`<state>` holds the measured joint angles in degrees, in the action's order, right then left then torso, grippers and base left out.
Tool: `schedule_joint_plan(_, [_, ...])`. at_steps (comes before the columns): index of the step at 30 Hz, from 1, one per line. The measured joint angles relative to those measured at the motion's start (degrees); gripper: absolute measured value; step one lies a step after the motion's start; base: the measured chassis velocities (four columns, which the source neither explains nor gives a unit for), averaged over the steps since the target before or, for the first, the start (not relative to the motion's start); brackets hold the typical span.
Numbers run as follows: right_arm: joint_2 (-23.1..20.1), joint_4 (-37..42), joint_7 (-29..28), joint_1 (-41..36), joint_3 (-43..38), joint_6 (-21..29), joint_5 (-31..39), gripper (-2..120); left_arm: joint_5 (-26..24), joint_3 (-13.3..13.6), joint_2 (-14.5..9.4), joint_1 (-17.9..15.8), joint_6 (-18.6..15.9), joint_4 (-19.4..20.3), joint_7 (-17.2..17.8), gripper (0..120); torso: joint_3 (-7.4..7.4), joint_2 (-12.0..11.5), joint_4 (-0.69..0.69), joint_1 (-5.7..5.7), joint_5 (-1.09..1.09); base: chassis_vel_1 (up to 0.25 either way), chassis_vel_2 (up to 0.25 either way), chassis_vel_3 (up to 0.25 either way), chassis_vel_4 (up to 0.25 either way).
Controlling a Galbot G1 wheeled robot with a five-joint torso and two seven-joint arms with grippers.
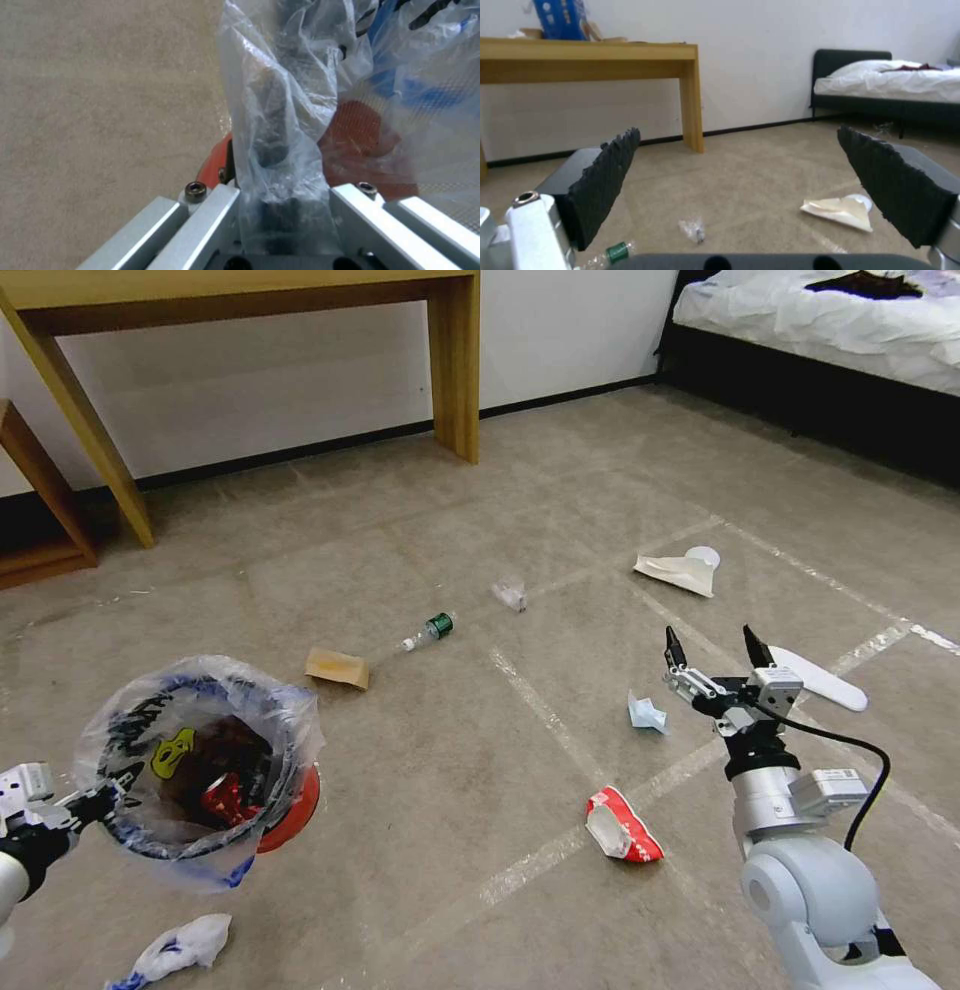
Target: Pick up the trash bin and place the garbage on the floor into it.
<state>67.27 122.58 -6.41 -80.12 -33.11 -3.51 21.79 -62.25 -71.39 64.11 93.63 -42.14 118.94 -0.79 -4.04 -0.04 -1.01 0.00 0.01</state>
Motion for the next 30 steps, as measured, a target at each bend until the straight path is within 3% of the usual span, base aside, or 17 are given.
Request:
schedule_joint_plan(6, [-3.66,0.13,-2.17,1.90,2.71,6.54,2.97,100,0.21,0.17,0.39,0.30,0.00,-0.02,0.00,1,0.01,0.00,0.02,0.00,0.00,0.000,0.000,0.000,0.000])
schedule_joint_plan(8, [-6.88,0.31,-5.32,2.94,5.00,13.87,6.12,100,0.24,0.29,0.74,0.15,0.00,-0.02,0.02,1,0.01,0.00,0.01,0.00,-0.01,0.000,0.000,0.000,0.000])
schedule_joint_plan(9, [-6.88,0.31,-5.32,2.94,5.00,13.87,6.12,100,0.24,0.29,0.74,0.15,0.00,-0.02,0.02,1,0.01,0.00,0.01,0.00,-0.01,0.000,0.000,0.000,0.000])
schedule_joint_plan(11, [-10.00,-1.06,-7.81,3.77,6.57,21.12,7.65,100,0.31,0.29,0.95,0.23,0.00,0.02,0.02,1,0.01,0.00,0.01,0.00,0.00,0.000,0.000,0.000,0.000])
schedule_joint_plan(12, [-10.00,-1.06,-7.81,3.77,6.57,21.12,7.65,100,0.31,0.29,0.95,0.23,0.00,0.02,0.02,1,0.01,0.00,0.01,0.00,0.00,0.000,0.000,0.000,0.000])
schedule_joint_plan(14, [-13.49,-4.63,-8.55,5.14,7.83,29.32,7.92,100,0.47,0.27,1.03,0.27,0.00,0.02,0.02,1,0.01,0.00,0.00,0.00,0.00,0.000,0.000,0.000,0.000])
schedule_joint_plan(15, [-13.49,-4.63,-8.55,5.14,7.83,29.32,7.92,100,0.47,0.27,1.03,0.27,0.00,0.02,0.02,1,0.01,0.00,0.00,0.00,0.00,0.000,0.000,0.000,0.000])
schedule_joint_plan(18, [-17.47,-11.61,-7.41,7.52,10.99,35.67,6.97,100,0.66,0.22,1.35,0.19,0.00,-0.01,-0.01,1,0.01,0.00,0.00,0.00,0.01,0.000,0.000,0.000,0.000])
schedule_joint_plan(22, [-18.96,-14.22,-6.21,8.35,13.46,40.13,7.30,100,1.17,0.28,1.69,0.17,0.00,-0.33,-0.17,1,0.01,0.00,0.01,0.00,0.02,0.000,0.000,0.000,0.000])
schedule_joint_plan(24, [-19.51,-16.10,-2.69,9.21,15.79,45.36,7.42,100,1.83,0.47,2.07,0.17,0.03,-0.68,-0.46,1,0.01,0.00,0.00,0.00,0.00,0.000,0.000,0.000,0.000])
schedule_joint_plan(30, [-18.40,-21.29,2.76,11.92,20.30,46.42,4.34,100,2.25,0.64,2.35,0.13,0.16,-0.83,-0.52,1,0.01,0.00,0.02,0.00,0.01,0.000,0.000,0.000,0.000])
